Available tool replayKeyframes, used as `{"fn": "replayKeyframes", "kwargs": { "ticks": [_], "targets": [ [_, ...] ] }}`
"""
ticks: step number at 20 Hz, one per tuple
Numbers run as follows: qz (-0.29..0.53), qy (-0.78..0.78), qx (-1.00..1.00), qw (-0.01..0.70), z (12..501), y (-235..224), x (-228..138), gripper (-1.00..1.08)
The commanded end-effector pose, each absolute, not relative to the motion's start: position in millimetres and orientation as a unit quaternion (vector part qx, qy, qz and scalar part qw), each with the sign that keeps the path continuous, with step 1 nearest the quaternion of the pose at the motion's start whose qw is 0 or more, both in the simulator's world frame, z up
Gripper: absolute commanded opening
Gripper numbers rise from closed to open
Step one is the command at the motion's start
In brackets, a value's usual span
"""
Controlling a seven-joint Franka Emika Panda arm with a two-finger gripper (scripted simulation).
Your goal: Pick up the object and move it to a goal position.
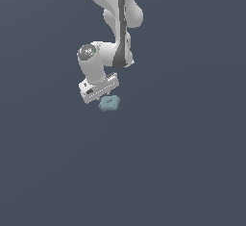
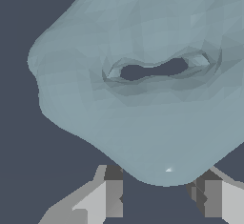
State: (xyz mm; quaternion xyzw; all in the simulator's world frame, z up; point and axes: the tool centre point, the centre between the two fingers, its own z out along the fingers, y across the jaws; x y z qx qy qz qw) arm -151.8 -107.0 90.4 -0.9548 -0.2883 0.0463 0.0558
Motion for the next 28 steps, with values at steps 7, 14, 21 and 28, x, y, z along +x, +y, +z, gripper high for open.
{"fn": "replayKeyframes", "kwargs": {
  "ticks": [7, 14, 21, 28],
  "targets": [
    [0.046, -0.288, -0.955, 0.055, 170.9, -87.8, -151.0, -1.00],
    [0.046, -0.289, -0.955, 0.055, 241.2, -71.1, -149.9, -1.00],
    [0.046, -0.289, -0.955, 0.055, 310.8, -54.4, -148.0, -1.00],
    [0.046, -0.289, -0.955, 0.055, 380.8, -38.3, -145.0, -1.00]
  ]
}}
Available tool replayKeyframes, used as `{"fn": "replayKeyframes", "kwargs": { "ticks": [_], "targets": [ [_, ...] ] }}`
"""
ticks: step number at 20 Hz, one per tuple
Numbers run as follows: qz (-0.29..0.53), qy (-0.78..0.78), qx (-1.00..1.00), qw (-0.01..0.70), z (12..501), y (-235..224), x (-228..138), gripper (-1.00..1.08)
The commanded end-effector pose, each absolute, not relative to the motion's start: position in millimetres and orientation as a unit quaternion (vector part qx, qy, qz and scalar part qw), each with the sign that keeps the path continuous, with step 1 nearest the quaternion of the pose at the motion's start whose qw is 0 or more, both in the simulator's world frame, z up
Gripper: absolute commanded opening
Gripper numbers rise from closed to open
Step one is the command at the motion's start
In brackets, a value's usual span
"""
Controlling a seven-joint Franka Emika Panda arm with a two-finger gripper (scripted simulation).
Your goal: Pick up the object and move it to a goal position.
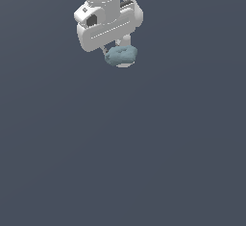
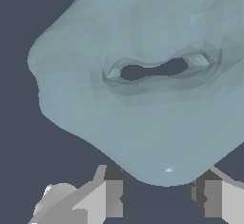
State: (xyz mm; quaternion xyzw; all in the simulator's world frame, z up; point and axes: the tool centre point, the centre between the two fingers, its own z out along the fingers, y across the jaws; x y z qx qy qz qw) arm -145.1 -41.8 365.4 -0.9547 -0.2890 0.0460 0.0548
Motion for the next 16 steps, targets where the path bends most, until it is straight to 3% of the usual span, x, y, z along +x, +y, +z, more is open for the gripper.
{"fn": "replayKeyframes", "kwargs": {
  "ticks": [1, 16],
  "targets": [
    [0.046, -0.289, -0.955, 0.055, 390.1, -36.1, -144.4, -1.00],
    [0.046, -0.289, -0.955, 0.056, 470.1, -18.2, -136.8, -1.00]
  ]
}}
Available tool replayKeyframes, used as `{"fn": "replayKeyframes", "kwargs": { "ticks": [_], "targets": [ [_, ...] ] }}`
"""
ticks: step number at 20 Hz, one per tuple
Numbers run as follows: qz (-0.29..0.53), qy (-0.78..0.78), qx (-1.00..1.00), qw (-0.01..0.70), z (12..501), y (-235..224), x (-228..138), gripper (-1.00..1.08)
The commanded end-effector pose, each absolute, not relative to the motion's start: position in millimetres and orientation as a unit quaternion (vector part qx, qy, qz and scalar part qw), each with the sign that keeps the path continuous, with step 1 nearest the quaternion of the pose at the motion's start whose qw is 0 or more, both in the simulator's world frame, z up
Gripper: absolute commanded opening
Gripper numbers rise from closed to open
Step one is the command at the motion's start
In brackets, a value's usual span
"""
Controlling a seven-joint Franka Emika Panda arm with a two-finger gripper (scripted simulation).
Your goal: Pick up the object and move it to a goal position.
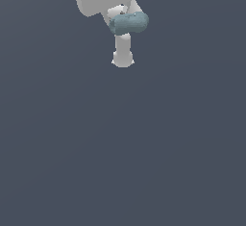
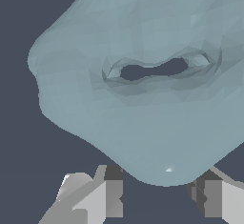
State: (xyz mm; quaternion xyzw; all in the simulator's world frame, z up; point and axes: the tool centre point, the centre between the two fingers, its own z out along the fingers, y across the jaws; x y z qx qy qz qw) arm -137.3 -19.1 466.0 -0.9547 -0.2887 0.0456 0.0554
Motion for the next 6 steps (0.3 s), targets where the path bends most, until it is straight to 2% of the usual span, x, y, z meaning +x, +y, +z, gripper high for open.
{"fn": "replayKeyframes", "kwargs": {
  "ticks": [1, 6],
  "targets": [
    [0.046, -0.289, -0.955, 0.056, 471.7, -17.8, -136.5, -1.00],
    [0.046, -0.289, -0.955, 0.056, 473.4, -17.4, -135.5, -1.00]
  ]
}}
